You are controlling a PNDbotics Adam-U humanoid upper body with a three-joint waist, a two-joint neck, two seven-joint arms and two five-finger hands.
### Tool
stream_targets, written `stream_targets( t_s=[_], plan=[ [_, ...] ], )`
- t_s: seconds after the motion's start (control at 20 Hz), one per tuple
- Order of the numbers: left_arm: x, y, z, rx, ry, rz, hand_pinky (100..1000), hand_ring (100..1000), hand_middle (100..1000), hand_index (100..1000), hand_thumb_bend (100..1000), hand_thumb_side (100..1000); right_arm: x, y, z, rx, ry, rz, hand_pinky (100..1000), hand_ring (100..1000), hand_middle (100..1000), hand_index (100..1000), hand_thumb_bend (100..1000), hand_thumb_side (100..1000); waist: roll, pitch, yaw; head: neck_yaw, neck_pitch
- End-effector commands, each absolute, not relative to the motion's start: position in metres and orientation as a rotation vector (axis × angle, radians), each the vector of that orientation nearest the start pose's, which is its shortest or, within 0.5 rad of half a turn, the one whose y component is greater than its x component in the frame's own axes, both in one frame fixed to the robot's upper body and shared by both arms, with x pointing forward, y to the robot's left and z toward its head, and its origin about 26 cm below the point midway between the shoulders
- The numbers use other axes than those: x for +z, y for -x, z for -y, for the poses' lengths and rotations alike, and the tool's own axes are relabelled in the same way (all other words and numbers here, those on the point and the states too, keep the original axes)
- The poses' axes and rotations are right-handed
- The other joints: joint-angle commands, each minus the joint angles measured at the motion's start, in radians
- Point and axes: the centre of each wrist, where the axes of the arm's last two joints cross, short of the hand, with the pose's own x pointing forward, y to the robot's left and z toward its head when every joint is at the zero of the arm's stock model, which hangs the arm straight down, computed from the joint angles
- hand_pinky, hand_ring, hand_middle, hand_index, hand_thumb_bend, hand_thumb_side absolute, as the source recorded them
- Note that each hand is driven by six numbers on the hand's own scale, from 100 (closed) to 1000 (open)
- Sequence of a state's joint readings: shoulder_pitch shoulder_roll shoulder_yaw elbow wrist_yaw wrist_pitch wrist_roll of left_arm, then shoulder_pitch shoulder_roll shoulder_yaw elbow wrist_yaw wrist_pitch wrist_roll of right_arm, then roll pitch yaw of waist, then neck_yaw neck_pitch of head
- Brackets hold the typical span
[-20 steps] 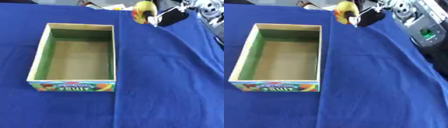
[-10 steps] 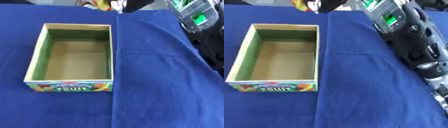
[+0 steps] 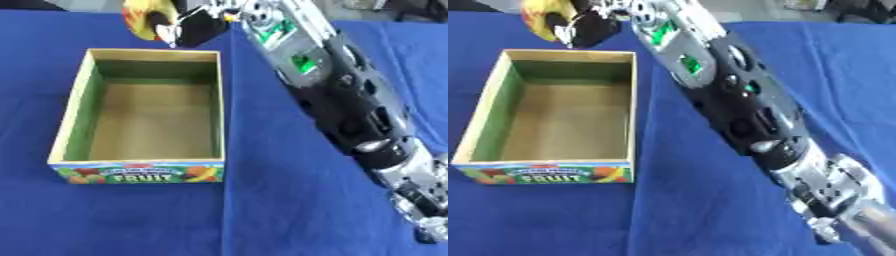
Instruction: Pick up objects on the table and place them in the box.
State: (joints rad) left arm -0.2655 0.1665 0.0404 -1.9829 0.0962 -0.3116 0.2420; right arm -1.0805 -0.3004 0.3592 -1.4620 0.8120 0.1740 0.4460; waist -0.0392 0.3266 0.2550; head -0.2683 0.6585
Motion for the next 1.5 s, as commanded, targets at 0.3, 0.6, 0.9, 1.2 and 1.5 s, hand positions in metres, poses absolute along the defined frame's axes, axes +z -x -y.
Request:
stream_targets(
  t_s=[0.3, 0.6, 0.9, 1.2, 1.5],
  plan=[
    [0.186, -0.299, -0.247, 0.169, -0.016, 2.588, 563, 829, 825, 736, 100, 1000, 0.281, -0.413, 0.084, 1.524, 0.801, 1.792, 682, 509, 346, 444, 100, 198, 0.005, -0.017, 0.006, -0.008, 0.006],
    [0.186, -0.299, -0.247, 0.169, -0.014, 2.587, 562, 830, 825, 735, 100, 1000, 0.262, -0.420, 0.080, 1.597, 0.815, 1.722, 686, 524, 353, 447, 100, 198, 0.003, -0.014, 0.008, -0.010, 0.006],
    [0.185, -0.299, -0.246, 0.168, -0.015, 2.582, 562, 830, 826, 735, 100, 1000, 0.247, -0.424, 0.078, 1.716, 0.793, 1.645, 710, 581, 428, 533, 100, 199, 0.000, -0.011, 0.005, -0.003, 0.004],
    [0.185, -0.299, -0.246, 0.166, -0.016, 2.580, 562, 832, 827, 734, 100, 1000, 0.243, -0.426, 0.076, 1.861, 0.769, 1.545, 747, 679, 560, 718, 100, 208, 0.000, -0.011, 0.006, -0.007, 0.003],
    [0.185, -0.298, -0.246, 0.165, -0.015, 2.577, 562, 832, 827, 733, 100, 1000, 0.246, -0.426, 0.078, 1.986, 0.796, 1.461, 782, 752, 690, 867, 100, 338, 0.002, -0.012, 0.005, -0.008, 0.002]
  ],
)
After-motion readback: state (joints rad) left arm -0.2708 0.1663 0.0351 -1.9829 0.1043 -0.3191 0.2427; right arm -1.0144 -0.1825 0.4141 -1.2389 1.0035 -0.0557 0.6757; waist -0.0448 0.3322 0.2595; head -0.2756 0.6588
